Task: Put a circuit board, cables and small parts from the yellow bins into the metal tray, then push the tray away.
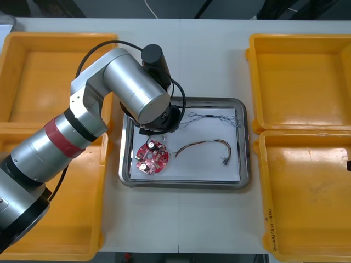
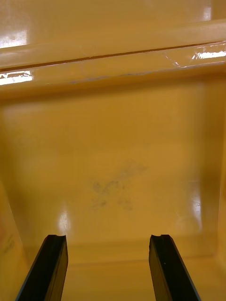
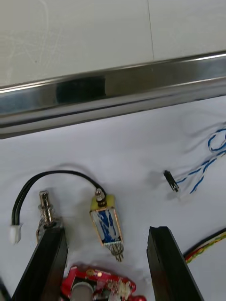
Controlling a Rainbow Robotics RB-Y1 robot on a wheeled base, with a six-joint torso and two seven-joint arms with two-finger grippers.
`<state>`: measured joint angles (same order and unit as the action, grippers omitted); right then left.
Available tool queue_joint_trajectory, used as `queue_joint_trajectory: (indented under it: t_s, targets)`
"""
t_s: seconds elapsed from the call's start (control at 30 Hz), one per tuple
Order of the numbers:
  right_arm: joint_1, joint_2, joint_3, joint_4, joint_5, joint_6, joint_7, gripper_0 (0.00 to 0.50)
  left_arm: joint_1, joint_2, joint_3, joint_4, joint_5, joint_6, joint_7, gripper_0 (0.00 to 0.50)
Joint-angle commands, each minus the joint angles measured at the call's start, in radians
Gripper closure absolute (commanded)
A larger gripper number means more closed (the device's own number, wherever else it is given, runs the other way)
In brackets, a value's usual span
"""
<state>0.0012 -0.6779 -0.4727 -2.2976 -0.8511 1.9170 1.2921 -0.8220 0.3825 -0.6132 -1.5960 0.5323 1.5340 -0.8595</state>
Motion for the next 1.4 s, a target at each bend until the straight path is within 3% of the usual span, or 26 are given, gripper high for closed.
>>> queue_joint_trajectory:
  t_s: [0.03, 0.37, 0.53, 0.93, 1.4]
  targets:
    - [0.01, -0.011, -0.033, -0.005, -0.009, 0.003, -0.019, 0.0, -0.046, -0.011, 0.078, -0.102, 0.005, 0.087, 0.016, 0.0]
    - [0.007, -0.012, -0.04, -0.005, -0.016, 0.003, -0.022, 0.0, -0.045, 0.047, 0.204, -0.211, 0.054, 0.27, -0.012, 0.0]
    - [0.0, -0.015, -0.04, -0.005, -0.023, 0.003, -0.02, 0.0, -0.043, 0.082, 0.293, -0.243, 0.089, 0.382, -0.099, 0.0]
    - [-0.064, -0.028, 0.031, -0.005, -0.063, 0.003, -0.016, 0.0, 0.007, 0.193, 0.472, -0.314, 0.164, 0.386, -0.23, 0.0]
    - [-0.286, -0.054, 0.304, -0.005, -0.088, 0.003, -0.039, 0.0, 0.167, 0.349, 0.636, -0.41, 0.268, 0.386, -0.259, 0.0]
